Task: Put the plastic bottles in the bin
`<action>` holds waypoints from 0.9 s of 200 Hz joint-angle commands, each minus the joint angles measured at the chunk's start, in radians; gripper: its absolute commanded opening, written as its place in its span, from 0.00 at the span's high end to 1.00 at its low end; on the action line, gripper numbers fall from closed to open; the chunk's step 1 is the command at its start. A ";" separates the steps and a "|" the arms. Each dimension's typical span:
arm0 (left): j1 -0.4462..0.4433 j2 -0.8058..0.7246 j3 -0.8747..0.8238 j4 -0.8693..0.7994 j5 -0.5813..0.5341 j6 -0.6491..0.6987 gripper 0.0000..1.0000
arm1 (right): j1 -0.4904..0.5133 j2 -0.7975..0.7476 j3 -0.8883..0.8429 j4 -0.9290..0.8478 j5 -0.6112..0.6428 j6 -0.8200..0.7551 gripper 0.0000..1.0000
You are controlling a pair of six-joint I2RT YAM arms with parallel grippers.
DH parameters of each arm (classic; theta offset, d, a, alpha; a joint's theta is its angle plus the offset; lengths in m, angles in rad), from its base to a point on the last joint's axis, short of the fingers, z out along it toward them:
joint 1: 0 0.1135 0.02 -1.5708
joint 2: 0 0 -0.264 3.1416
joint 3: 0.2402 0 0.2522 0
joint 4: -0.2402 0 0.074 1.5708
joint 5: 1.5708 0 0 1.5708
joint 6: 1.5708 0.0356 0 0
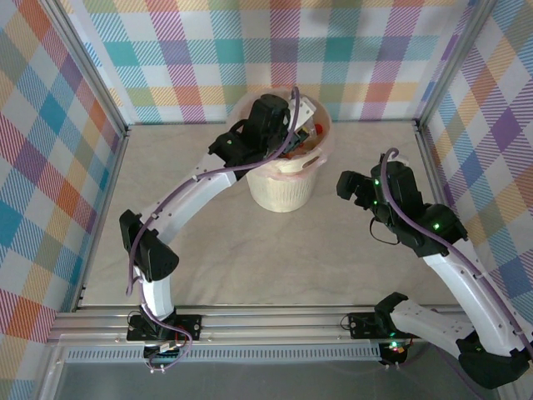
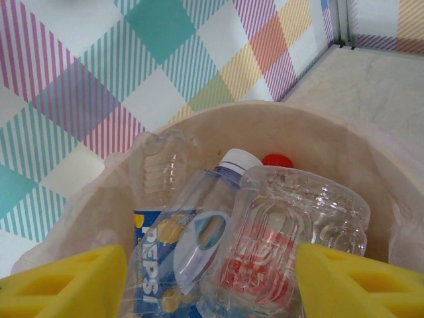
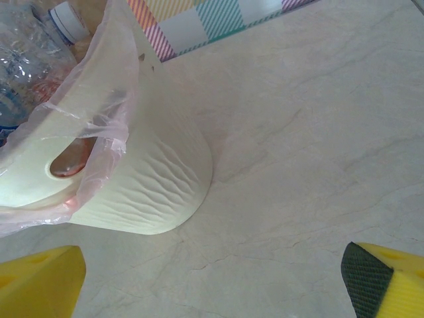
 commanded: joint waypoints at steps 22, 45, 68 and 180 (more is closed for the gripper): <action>-0.004 0.035 -0.016 0.023 -0.040 0.001 0.30 | -0.007 -0.017 -0.004 0.000 0.001 -0.004 0.00; -0.004 0.018 0.000 0.005 -0.019 -0.007 0.26 | -0.008 -0.019 -0.003 0.002 0.001 -0.007 0.00; -0.006 -0.003 0.043 -0.034 0.026 -0.032 0.17 | -0.008 -0.013 0.003 0.003 0.002 -0.013 0.00; -0.007 -0.258 -0.039 -0.007 0.004 -0.184 0.00 | -0.009 -0.018 0.006 -0.023 0.032 -0.046 0.00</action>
